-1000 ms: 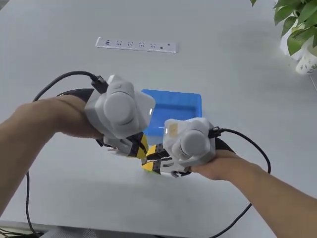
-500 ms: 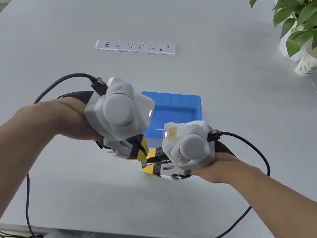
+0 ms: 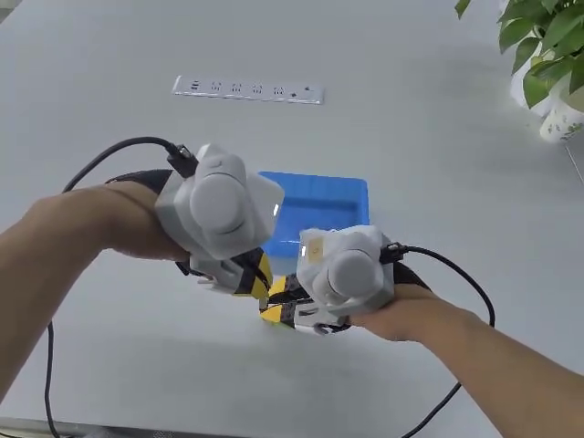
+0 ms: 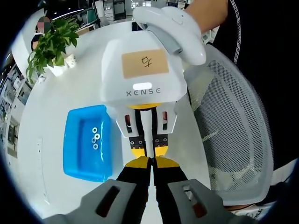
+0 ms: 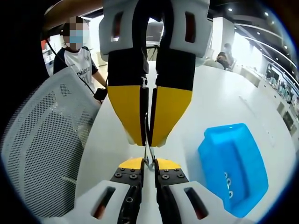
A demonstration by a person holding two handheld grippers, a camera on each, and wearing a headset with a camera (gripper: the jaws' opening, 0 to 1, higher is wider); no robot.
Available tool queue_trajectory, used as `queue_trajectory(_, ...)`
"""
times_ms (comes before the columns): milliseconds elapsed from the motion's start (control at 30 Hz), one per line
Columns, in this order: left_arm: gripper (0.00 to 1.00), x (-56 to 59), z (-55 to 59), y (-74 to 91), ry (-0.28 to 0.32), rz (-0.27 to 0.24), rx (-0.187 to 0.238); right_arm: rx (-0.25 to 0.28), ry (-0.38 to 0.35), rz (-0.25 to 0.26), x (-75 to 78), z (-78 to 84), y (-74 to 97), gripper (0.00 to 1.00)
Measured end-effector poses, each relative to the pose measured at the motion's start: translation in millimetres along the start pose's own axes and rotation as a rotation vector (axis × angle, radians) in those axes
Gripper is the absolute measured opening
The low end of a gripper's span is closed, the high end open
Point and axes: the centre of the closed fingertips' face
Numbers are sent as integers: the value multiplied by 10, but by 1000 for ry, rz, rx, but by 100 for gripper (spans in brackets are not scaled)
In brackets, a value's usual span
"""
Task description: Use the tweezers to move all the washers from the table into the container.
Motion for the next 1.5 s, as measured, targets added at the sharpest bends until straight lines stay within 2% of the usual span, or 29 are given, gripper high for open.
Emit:
queue_trajectory(400,5,-38,32,7,1,0,-9,-2,-2,0,6,1,18,9)
queue_trajectory(1033,5,-74,-123,161,-23,-8,-13,24,17,16,74,-186,122,9)
queue_trajectory(1500,5,-169,-223,344,-39,-13,-16,42,39,33,178,-346,238,9)
Point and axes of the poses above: the centre of the closed fingertips' face, and the gripper's own axes: y roughly backward along the fingers, x roughly to its right, z roughly out of its underside, and after that the axes turned 8 degrees about x, right-handed
